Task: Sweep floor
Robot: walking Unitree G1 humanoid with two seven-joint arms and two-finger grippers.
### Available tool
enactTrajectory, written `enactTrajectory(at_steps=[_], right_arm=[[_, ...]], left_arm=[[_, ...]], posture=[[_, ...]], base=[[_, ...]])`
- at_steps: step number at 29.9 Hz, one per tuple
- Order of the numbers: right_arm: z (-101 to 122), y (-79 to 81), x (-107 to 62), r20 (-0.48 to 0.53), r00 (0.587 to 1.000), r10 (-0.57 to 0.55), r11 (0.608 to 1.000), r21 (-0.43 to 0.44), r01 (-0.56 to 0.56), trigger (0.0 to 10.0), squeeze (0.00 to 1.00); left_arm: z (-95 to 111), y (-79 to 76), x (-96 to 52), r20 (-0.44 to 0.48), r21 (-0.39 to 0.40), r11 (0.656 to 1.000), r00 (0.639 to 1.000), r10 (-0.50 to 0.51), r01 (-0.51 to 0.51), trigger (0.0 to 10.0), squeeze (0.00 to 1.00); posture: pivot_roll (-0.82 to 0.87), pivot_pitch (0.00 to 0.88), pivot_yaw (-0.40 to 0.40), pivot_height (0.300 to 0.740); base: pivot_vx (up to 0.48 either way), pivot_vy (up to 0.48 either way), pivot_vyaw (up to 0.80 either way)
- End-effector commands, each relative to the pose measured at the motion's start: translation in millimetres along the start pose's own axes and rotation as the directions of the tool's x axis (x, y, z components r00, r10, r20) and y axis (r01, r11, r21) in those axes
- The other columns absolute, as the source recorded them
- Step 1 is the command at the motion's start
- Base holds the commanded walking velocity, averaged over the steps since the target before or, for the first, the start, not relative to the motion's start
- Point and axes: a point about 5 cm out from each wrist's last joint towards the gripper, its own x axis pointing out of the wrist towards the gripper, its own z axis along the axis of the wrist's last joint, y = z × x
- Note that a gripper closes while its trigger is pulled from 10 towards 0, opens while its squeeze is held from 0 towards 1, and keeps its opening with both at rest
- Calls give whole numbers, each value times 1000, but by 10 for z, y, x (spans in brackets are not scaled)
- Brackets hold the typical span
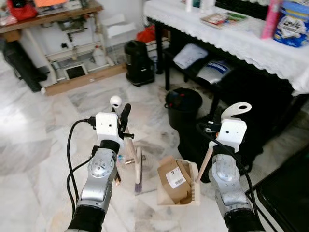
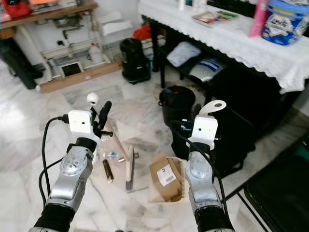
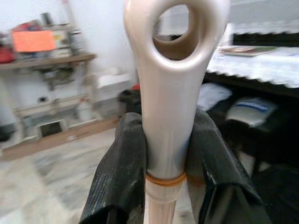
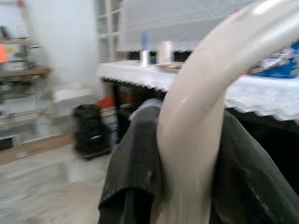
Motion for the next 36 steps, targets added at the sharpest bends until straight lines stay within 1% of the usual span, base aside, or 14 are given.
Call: enactTrajectory(at_steps=[1,7,9,17,25,30,36], right_arm=[[151,17,43,66,998,4,1000,27,-6,10000,0],[176,8,62,72,997,20,999,24,-22,10000,0],[173,-3,63,71,997,20,999,23,-22,10000,0],[149,-15,58,60,998,21,1000,19,-22,10000,0],[159,0,63,60,998,30,999,26,-31,10000,0],[188,23,85,65,997,47,998,33,-50,10000,0],[186,24,86,62,997,52,998,33,-55,10000,0]], left_arm=[[73,14,22,53,21,1000,998,16,-17,10000,0],[31,-10,7,43,5,999,998,45,-45,10000,0],[20,2,-2,40,7,999,998,51,-51,10000,0],[2,126,-22,28,17,996,996,88,-89,10000,0],[-4,119,-8,27,21,995,995,94,-95,10000,0],[28,116,17,37,21,995,994,101,-101,10000,0],[45,166,-2,39,35,991,991,125,-126,10000,0]], posture=[[21,0,50,740],[18,0,30,740],[21,0,26,740],[33,0,27,740],[34,0,29,740],[36,0,35,740],[53,0,33,740]], base=[[0,0,800],[0,0,800],[0,0,800],[0,0,800],[0,0,800],[0,0,800],[0,0,800]])
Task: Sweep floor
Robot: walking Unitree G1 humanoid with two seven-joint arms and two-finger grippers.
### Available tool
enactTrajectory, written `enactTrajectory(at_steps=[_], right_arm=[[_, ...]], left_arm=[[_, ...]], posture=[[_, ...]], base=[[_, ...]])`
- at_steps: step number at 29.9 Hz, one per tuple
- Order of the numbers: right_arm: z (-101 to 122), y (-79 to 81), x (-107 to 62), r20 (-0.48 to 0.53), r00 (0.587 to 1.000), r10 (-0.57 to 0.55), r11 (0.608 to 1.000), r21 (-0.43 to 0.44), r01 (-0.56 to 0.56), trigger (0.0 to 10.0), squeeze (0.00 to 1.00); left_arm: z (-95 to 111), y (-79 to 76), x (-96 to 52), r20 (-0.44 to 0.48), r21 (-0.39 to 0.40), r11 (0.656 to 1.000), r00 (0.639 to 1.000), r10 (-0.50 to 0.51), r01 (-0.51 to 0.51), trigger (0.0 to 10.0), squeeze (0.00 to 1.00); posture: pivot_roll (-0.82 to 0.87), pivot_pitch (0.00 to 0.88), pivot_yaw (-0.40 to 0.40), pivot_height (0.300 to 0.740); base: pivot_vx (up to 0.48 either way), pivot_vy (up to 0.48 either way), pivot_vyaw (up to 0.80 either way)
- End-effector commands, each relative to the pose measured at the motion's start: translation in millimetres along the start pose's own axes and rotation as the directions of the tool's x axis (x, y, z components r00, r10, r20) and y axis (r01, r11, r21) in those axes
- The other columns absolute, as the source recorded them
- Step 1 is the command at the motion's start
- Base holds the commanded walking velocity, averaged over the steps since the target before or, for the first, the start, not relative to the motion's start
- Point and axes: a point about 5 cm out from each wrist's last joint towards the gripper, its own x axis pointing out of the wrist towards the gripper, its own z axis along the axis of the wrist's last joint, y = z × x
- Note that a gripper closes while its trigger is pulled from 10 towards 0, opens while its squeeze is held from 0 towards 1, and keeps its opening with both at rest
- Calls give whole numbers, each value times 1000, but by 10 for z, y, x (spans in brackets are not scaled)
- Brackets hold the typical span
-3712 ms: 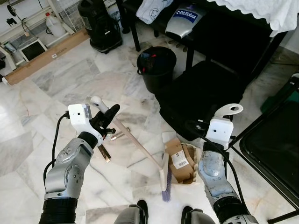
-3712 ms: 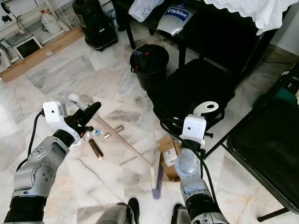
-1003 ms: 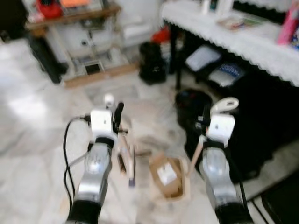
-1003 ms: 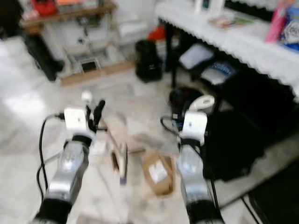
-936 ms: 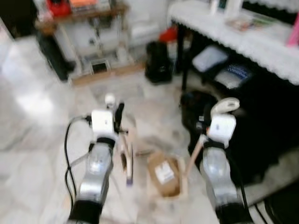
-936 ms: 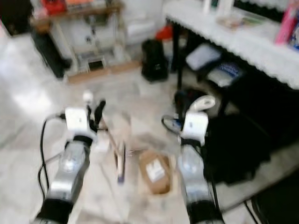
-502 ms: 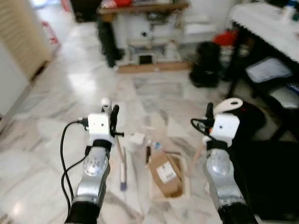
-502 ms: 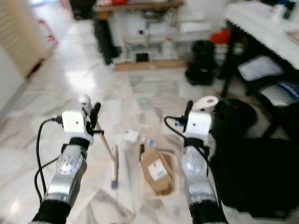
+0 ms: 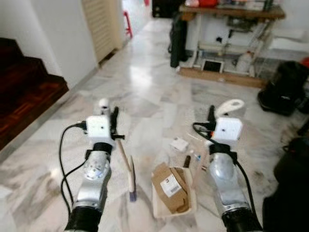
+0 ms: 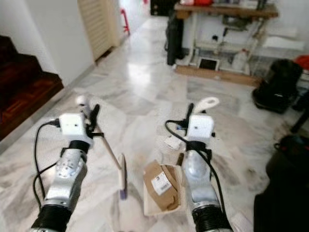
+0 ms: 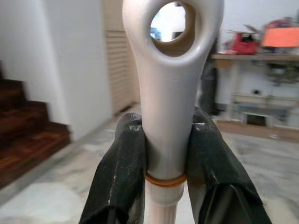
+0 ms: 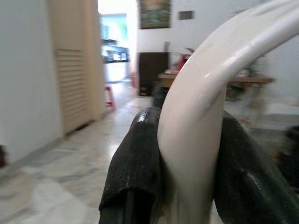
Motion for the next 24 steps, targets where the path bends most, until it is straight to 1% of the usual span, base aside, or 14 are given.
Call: enactTrajectory(at_steps=[1,9,13,24], right_arm=[[131,-2,59,57,998,-7,1000,22,6,10000,0],[133,43,59,50,999,0,999,36,-2,10000,0],[138,56,61,48,999,2,999,40,-4,10000,0],[138,64,60,40,999,-3,999,49,1,10000,0]], left_arm=[[109,29,21,52,14,1000,998,17,-18,10000,0],[113,94,-2,47,26,999,998,38,-39,10000,0],[103,85,-13,38,32,999,999,27,-28,10000,0],[113,86,-14,29,36,999,999,36,-37,10000,0]], posture=[[56,0,33,740],[69,18,36,740],[70,27,38,740],[75,47,43,740]], base=[[0,0,800],[0,0,800],[0,0,800],[0,0,800]])
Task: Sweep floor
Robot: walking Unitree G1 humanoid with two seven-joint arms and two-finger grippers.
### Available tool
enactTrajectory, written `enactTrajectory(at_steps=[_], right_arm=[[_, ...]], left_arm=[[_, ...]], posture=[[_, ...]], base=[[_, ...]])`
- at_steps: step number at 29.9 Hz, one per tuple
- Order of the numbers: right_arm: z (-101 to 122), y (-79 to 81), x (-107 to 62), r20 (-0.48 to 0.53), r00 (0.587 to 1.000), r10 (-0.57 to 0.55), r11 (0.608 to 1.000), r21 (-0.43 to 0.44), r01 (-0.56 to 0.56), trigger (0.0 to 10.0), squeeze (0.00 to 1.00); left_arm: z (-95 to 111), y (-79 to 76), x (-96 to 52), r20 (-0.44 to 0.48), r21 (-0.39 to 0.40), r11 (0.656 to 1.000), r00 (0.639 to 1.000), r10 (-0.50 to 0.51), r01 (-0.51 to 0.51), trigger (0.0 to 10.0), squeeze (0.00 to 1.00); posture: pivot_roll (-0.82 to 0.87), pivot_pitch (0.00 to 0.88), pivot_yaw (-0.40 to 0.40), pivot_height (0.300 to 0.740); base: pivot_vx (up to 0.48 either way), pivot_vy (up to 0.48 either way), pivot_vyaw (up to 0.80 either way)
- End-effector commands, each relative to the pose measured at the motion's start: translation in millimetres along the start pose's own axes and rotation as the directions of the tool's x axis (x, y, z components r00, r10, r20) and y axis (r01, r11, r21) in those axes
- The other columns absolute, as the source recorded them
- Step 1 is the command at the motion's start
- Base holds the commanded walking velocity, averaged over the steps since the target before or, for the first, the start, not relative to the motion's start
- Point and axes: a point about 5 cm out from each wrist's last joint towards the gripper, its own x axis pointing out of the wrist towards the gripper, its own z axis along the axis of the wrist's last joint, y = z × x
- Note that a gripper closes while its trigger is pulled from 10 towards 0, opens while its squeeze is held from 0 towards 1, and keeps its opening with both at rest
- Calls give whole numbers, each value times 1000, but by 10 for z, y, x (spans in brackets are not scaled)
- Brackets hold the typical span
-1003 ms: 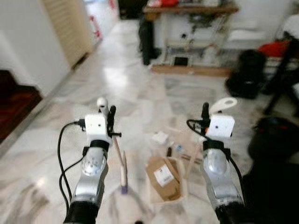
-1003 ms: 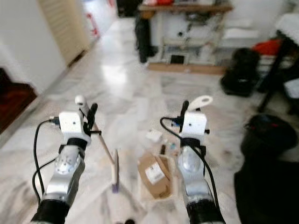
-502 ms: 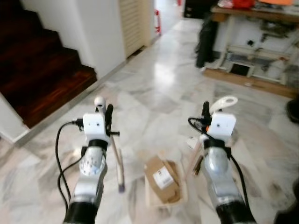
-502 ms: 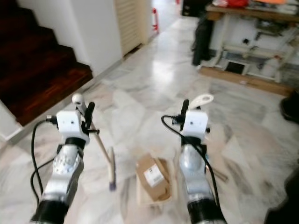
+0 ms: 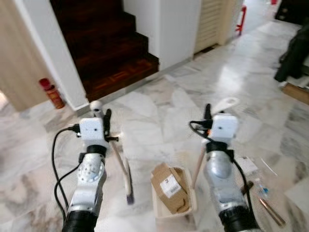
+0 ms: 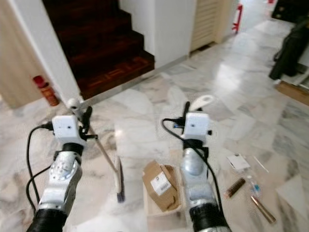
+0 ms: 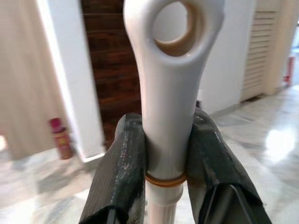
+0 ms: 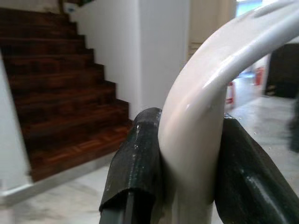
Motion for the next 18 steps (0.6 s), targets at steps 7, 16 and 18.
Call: enactTrajectory(at_steps=[7,16,18], right_arm=[[99,-4,53,30,999,-11,999,43,10,10000,0],[84,-31,66,11,1000,-4,999,47,4,10000,0],[93,-40,72,13,1000,-7,999,45,6,10000,0]], left_arm=[[123,11,14,43,17,1000,999,-2,1,10000,0],[126,22,7,38,19,1000,999,5,-6,10000,0],[126,21,5,36,19,1000,999,5,-6,10000,0]], posture=[[89,67,48,740],[85,79,50,740],[85,79,50,740]], base=[[0,0,92],[0,0,0],[0,0,0]])
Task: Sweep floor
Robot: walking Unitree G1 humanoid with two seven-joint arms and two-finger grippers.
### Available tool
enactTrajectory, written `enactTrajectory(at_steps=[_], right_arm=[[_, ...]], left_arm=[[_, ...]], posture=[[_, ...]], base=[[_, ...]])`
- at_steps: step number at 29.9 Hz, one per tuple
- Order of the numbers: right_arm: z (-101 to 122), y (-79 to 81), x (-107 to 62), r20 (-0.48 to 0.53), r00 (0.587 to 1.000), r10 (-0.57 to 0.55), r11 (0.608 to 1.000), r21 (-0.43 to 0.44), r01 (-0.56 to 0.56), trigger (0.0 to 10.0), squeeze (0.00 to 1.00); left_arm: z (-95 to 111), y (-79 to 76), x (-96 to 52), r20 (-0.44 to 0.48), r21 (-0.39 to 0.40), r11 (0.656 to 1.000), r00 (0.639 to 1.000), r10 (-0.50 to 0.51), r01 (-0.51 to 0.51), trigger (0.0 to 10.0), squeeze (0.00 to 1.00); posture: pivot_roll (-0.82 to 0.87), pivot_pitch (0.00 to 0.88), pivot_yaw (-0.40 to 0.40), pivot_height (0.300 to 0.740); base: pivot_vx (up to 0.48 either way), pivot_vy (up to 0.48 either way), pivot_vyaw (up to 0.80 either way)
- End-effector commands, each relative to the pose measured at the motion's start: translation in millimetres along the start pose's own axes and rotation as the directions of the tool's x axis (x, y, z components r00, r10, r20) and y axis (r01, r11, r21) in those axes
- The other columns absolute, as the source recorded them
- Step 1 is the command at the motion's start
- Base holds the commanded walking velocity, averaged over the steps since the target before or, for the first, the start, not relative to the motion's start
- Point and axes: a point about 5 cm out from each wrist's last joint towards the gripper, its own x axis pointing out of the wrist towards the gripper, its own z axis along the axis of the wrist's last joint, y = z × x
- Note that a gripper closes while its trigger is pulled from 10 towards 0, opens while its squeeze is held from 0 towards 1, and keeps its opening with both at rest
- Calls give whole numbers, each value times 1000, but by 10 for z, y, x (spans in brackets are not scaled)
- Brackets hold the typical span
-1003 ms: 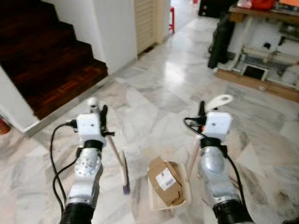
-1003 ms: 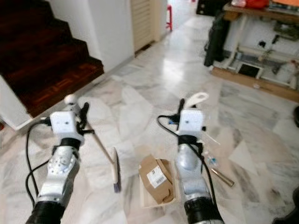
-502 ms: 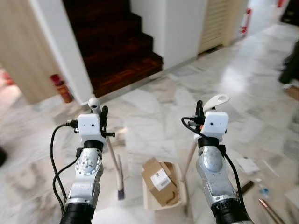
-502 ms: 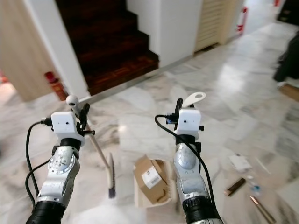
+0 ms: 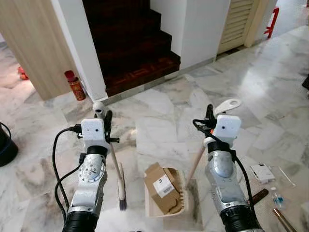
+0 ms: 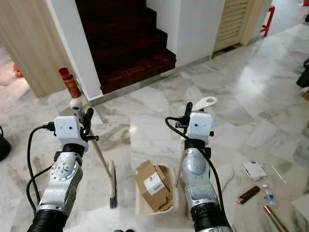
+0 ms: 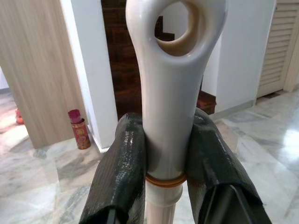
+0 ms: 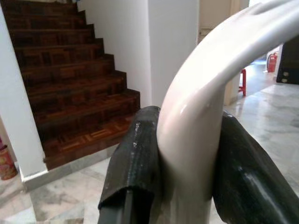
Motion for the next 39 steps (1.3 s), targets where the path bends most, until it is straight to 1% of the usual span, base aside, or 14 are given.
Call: enactTrajectory(at_steps=[1,4,18,20,29,31,34,39], right_arm=[[134,24,56,53,999,1,1000,20,-2,10000,0],[144,20,62,57,998,2,1000,0,-2,10000,0],[133,9,58,42,999,4,1000,6,-4,10000,0],[123,14,58,31,999,7,1000,20,-7,10000,0],[120,26,58,22,1000,18,1000,23,-19,10000,0],[124,37,59,22,1000,22,999,25,-22,10000,0],[124,47,64,13,1000,18,998,52,-19,10000,0],[128,49,68,15,1000,22,998,57,-23,10000,0]], left_arm=[[107,20,19,42,18,1000,999,3,-3,10000,0],[109,21,23,41,18,1000,999,3,-3,10000,0],[110,14,19,34,13,1000,999,7,-7,10000,0],[108,11,20,33,13,1000,999,7,-7,10000,0],[85,-6,9,17,7,1000,1000,5,-5,10000,0],[83,-6,7,16,5,1000,1000,5,-5,10000,0],[81,-9,4,17,3,1000,1000,5,-5,10000,0],[85,-15,8,19,1,1000,1000,4,-4,10000,0]], posture=[[82,83,52,740],[81,86,52,740],[79,88,50,740],[79,88,50,740],[77,79,48,740],[77,75,48,740],[77,68,48,740],[77,67,48,740]], base=[[0,0,0],[0,0,800],[0,0,770],[0,0,0],[0,0,0],[0,356,0],[0,424,0],[0,425,0]])
